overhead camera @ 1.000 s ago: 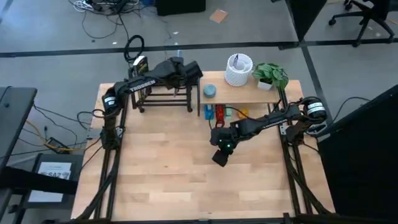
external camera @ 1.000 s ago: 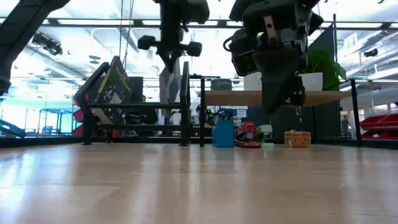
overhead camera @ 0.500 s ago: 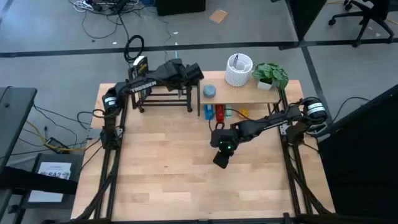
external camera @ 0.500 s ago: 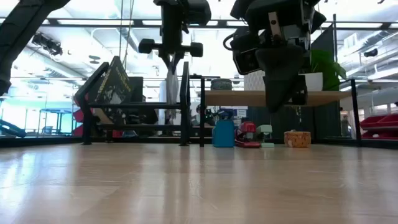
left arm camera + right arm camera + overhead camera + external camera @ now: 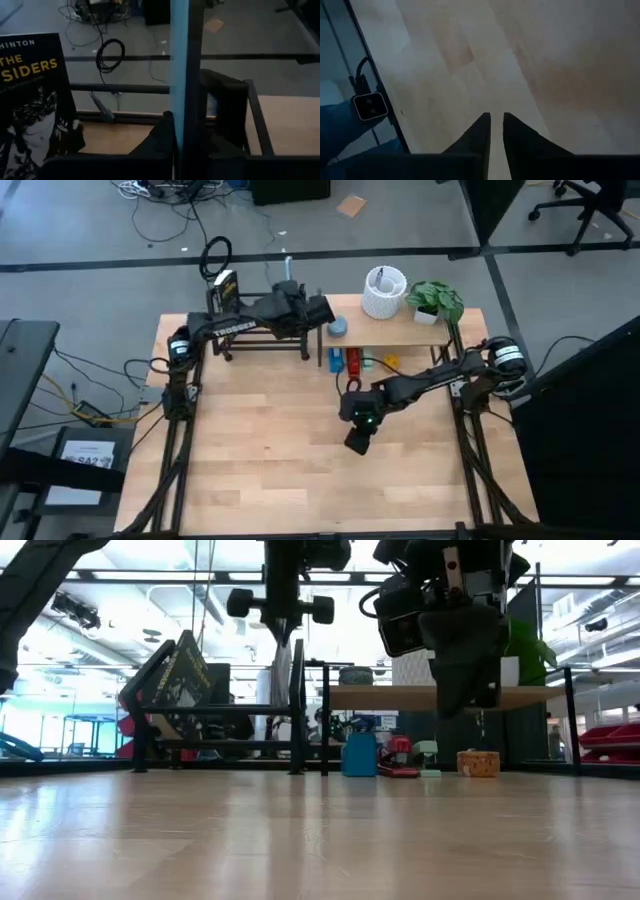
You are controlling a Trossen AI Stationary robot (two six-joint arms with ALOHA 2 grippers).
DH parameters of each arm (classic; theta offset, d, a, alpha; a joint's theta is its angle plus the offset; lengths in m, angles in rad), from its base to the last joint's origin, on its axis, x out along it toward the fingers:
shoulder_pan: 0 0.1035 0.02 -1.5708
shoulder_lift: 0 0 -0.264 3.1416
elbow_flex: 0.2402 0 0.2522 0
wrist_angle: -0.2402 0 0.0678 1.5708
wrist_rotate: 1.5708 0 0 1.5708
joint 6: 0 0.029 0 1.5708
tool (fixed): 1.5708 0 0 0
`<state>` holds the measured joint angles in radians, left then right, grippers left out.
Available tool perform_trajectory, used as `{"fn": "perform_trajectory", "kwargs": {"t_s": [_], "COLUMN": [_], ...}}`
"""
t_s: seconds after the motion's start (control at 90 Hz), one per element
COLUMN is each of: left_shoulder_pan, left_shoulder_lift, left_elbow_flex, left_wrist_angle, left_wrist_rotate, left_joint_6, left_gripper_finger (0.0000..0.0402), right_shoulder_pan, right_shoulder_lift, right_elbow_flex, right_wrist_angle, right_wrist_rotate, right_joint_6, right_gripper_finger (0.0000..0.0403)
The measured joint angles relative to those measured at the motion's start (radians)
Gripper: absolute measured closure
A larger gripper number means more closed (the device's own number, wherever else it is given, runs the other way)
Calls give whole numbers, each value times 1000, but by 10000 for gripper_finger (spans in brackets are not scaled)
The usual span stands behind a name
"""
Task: Stock shelves
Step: Put the blue book into the black book shelf
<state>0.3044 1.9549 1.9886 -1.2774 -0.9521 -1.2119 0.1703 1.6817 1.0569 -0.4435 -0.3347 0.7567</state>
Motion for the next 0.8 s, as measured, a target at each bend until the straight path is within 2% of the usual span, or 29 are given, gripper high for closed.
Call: {"fn": "perform_trajectory", "kwargs": {"t_s": [0.233,0.622,0.8], "left_shoulder_pan": [-10,-37,-46], "left_shoulder_lift": [2,1,0], "left_elbow_flex": [-82,-196,-211], "left_wrist_angle": [20,231,246], "left_wrist_rotate": [28,-1,-3], "left_joint_6": [-52,-43,-40], "left_gripper_finger": [400,400,393], "right_shoulder_pan": [17,52,61], "right_shoulder_lift": [0,0,0], "right_elbow_flex": [0,0,0], "right_wrist_angle": [-5,-24,-26], "right_wrist_rotate": [-2,-9,-9], "right_joint_6": [9,28,35], "right_gripper_finger": [380,380,380]}}
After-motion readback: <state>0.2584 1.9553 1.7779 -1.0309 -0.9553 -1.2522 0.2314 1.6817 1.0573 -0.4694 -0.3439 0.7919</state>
